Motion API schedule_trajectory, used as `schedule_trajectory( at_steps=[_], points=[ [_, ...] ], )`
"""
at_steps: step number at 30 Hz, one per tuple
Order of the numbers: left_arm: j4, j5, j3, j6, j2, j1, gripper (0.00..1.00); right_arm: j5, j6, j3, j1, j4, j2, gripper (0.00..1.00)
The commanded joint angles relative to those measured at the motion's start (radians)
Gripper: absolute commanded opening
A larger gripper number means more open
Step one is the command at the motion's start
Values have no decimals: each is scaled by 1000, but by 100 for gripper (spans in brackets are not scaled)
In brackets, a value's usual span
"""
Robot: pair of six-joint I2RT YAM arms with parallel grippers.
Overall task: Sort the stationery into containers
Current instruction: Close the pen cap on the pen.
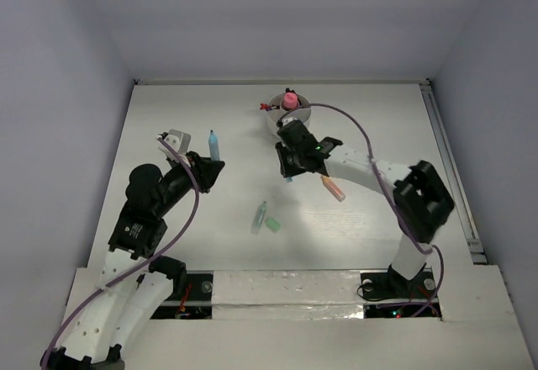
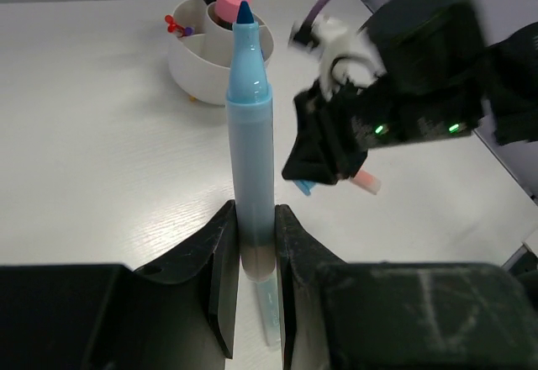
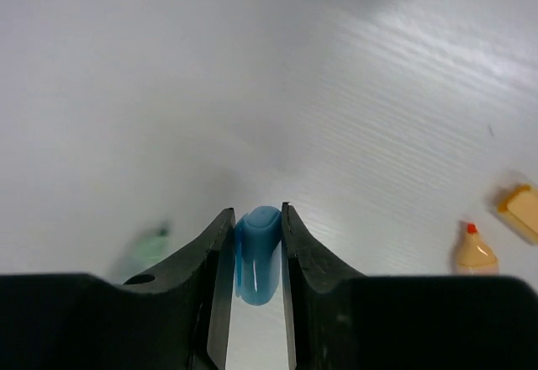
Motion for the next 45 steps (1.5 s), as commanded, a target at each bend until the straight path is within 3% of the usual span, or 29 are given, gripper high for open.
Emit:
schedule_trajectory(
  at_steps=[1, 3, 7, 13, 20, 26, 33, 36, 45],
  points=[
    [78, 69, 15, -16, 13, -3, 0, -258, 64, -30, -2, 352, -211, 0],
    [94, 112, 13, -24, 24, -3, 0, -326, 104, -56, -2, 522, -242, 0],
    [126, 155, 2, -53, 50, -3, 0, -393, 204, -73, -2, 683, -279, 0],
    [160, 219, -13, -69, 65, -3, 0, -311, 302, -75, -2, 825, -313, 0],
    [235, 351, -28, -121, 74, -3, 0, -335, 403, -112, -2, 1137, -304, 0],
    [463, 515, -93, -313, 82, -3, 0, -409, 443, -159, -2, 1313, -316, 0],
    [1059, 696, -211, -709, 194, -3, 0, -485, 454, -247, -48, 1383, -390, 0],
    [1202, 751, -211, -806, 284, -3, 0, -597, 532, -259, -77, 1480, -372, 0],
    [1287, 825, -179, -840, 386, 17, 0, -745, 664, -227, -103, 1610, -312, 0]
  ],
)
